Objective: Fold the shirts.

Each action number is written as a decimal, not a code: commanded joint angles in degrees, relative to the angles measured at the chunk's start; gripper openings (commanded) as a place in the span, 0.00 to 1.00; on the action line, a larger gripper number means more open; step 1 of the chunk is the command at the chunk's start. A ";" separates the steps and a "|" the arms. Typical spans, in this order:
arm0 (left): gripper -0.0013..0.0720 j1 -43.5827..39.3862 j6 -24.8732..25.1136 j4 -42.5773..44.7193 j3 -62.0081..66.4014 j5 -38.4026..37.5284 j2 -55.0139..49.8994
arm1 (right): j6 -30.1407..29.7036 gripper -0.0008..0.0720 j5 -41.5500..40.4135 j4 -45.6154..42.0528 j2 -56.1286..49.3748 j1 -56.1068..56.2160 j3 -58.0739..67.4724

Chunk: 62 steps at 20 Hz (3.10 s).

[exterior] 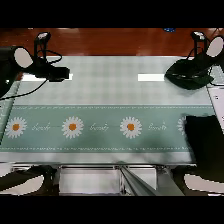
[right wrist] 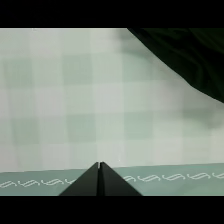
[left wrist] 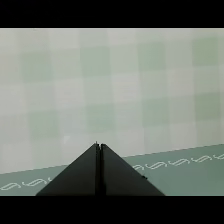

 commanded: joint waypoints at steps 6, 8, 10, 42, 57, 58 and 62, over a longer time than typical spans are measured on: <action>0.04 0.00 0.02 0.00 -0.02 0.00 -0.04 | 0.00 0.04 0.02 0.02 -0.02 0.02 0.00; 0.04 -0.02 0.02 0.00 -0.02 0.00 -0.04 | 0.00 0.04 0.02 0.02 -0.02 0.02 0.00; 0.04 -0.02 0.02 0.00 -0.02 0.00 -0.04 | 0.00 0.04 0.02 0.00 -0.02 0.02 0.00; 0.71 -0.26 -3.19 -3.13 -0.04 16.33 -6.62 | 8.39 0.53 -27.80 -6.36 -27.89 -17.18 7.04; 0.71 7.06 4.63 -9.70 -4.55 -4.00 15.39 | -7.93 0.04 -20.83 3.61 1.70 -8.92 22.71; 0.71 7.08 4.52 -9.92 -8.46 -2.84 18.69 | -7.93 0.04 -21.64 3.61 4.44 -7.48 22.82; 0.71 7.19 4.42 -16.59 -22.97 5.18 31.50 | -7.96 0.04 -21.86 3.65 12.66 -0.68 24.76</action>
